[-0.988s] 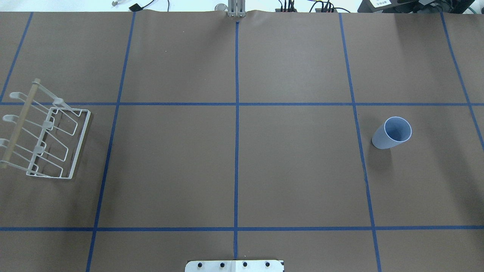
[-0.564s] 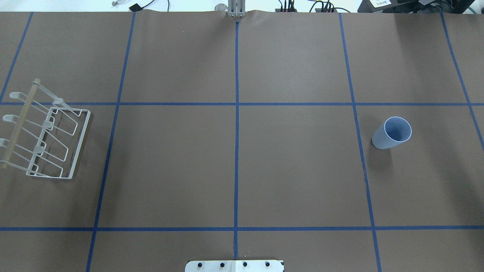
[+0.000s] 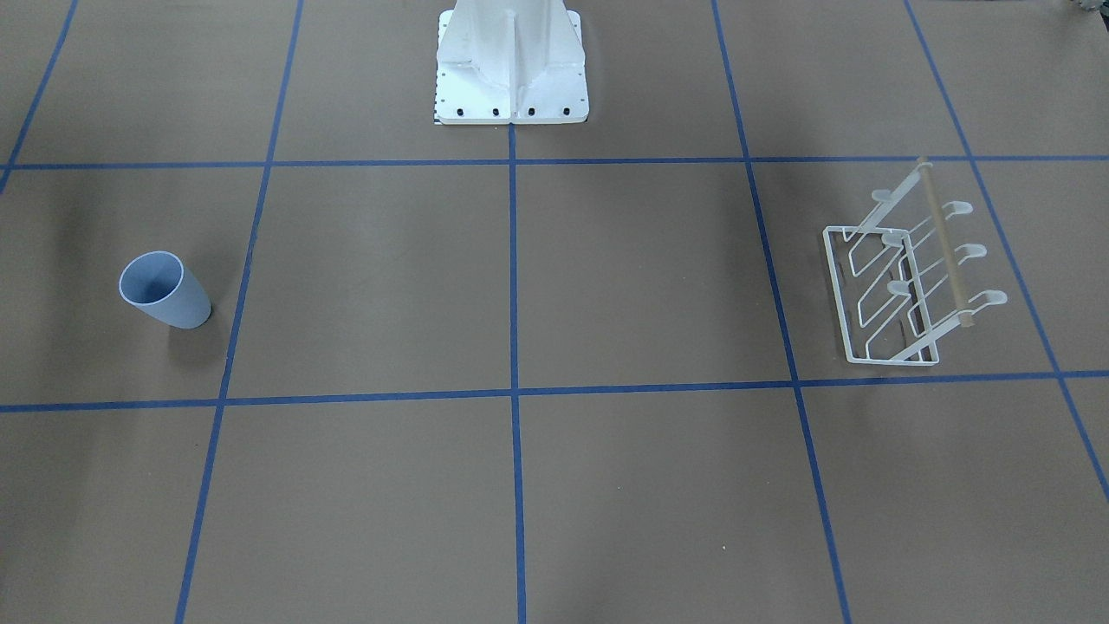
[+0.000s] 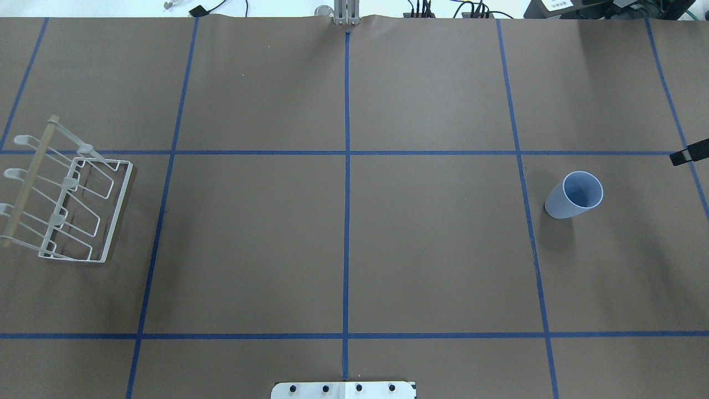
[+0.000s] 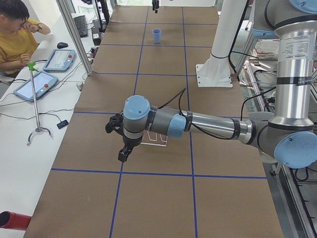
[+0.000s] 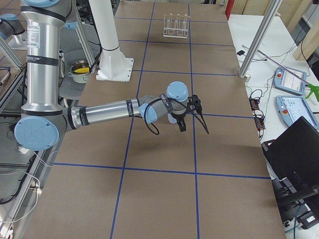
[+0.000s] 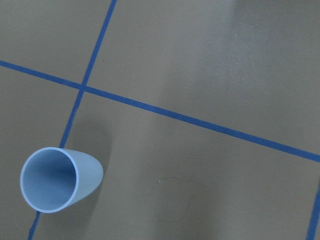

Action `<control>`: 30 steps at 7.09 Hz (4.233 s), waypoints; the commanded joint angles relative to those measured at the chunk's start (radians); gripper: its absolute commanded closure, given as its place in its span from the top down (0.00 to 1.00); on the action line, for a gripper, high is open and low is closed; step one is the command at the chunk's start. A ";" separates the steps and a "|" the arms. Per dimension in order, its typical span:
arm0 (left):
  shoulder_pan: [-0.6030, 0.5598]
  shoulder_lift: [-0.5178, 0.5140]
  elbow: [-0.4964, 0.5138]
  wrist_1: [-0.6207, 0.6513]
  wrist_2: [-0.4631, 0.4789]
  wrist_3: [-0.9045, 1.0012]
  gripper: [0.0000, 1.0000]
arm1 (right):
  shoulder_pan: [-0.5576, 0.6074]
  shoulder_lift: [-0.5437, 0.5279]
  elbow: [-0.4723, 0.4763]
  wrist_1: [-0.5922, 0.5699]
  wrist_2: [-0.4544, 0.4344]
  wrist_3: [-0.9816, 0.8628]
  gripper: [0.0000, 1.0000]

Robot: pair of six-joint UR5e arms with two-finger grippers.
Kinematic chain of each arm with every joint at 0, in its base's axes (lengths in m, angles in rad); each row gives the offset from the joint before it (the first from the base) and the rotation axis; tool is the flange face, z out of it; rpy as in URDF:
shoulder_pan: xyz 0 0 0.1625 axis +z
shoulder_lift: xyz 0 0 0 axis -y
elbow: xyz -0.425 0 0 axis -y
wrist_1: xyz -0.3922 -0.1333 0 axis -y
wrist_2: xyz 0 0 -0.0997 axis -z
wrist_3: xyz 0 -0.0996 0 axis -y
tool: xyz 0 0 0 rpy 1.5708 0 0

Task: Hang cup on cup holder
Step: 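Reach the right gripper down into the light blue cup's rim and grasp it, then lift the cup with the right gripper and tip it sideways toward the rack, then carry the cup toward the left gripper while the left arm reaches to meet it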

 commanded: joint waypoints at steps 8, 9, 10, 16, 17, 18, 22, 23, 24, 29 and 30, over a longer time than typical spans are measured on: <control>0.000 0.021 0.007 -0.041 -0.002 0.002 0.98 | -0.348 0.044 -0.012 0.069 -0.328 0.281 0.00; 0.000 0.021 0.007 -0.041 -0.002 0.000 0.98 | -0.348 0.042 -0.005 0.069 -0.315 0.280 0.00; 0.000 0.023 0.009 -0.041 -0.002 0.000 0.98 | -0.345 0.042 0.003 0.071 -0.303 0.284 0.00; 0.002 -0.015 -0.023 -0.334 -0.089 -0.185 0.99 | -0.213 0.099 0.031 0.326 -0.156 0.568 0.00; 0.005 -0.018 -0.030 -0.482 -0.128 -0.397 0.99 | -0.213 0.099 0.028 0.465 -0.153 0.702 0.00; 0.009 -0.020 -0.030 -0.624 -0.173 -0.593 0.99 | -0.213 0.097 0.010 0.620 -0.153 0.815 0.00; 0.188 -0.132 -0.033 -0.983 -0.265 -1.152 0.98 | -0.216 0.096 -0.021 1.104 -0.154 1.169 0.00; 0.236 -0.185 -0.033 -1.060 -0.262 -1.304 0.84 | -0.219 0.096 -0.049 1.232 -0.157 1.219 0.00; 0.274 -0.228 -0.034 -1.132 -0.256 -1.448 0.95 | -0.224 0.097 -0.064 1.325 -0.162 1.269 0.00; 0.667 -0.423 -0.200 -1.200 0.001 -2.246 0.98 | -0.466 0.102 -0.063 1.664 -0.435 1.360 0.00; 0.762 -0.443 -0.218 -1.200 0.062 -2.276 0.98 | -0.515 0.149 -0.072 1.675 -0.491 1.360 0.00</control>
